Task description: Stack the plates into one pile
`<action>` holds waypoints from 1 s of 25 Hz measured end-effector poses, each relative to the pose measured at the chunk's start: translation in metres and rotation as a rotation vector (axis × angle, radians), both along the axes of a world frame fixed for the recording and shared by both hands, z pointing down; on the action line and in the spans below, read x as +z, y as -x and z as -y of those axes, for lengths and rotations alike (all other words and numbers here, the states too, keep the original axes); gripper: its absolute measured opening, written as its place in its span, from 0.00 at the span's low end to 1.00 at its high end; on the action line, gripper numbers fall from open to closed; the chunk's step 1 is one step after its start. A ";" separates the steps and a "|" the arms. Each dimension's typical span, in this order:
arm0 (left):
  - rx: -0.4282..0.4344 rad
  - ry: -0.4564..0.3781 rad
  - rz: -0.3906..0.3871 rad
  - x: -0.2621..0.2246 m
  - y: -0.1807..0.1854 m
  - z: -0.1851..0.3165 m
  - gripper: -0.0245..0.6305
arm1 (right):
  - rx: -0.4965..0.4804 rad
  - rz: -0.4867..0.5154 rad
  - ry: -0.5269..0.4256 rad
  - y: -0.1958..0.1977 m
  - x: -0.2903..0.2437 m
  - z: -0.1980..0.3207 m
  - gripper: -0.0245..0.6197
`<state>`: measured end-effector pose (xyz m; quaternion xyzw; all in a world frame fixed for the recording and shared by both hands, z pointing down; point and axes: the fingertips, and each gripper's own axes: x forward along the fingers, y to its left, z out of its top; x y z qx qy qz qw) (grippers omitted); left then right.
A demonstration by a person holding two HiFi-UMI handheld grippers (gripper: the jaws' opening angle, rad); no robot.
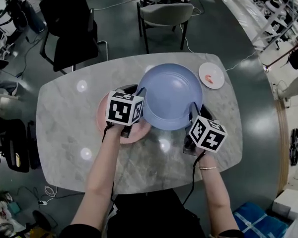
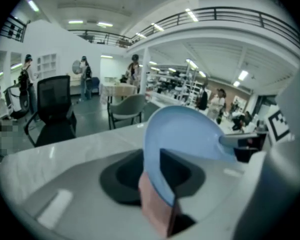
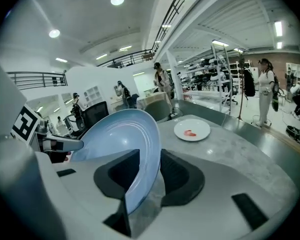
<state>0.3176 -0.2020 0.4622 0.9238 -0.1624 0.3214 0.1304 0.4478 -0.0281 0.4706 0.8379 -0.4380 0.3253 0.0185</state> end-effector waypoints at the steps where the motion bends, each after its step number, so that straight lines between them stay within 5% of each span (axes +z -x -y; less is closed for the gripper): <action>1: -0.027 0.000 0.000 0.001 0.015 0.006 0.20 | -0.029 -0.003 -0.003 0.010 -0.001 0.010 0.23; 12: -0.277 0.092 -0.023 0.039 0.175 0.049 0.20 | -0.268 0.001 0.062 0.126 0.026 0.099 0.23; 25: -0.295 0.109 0.036 0.078 0.210 0.055 0.20 | -0.322 -0.028 0.214 0.159 0.076 0.108 0.23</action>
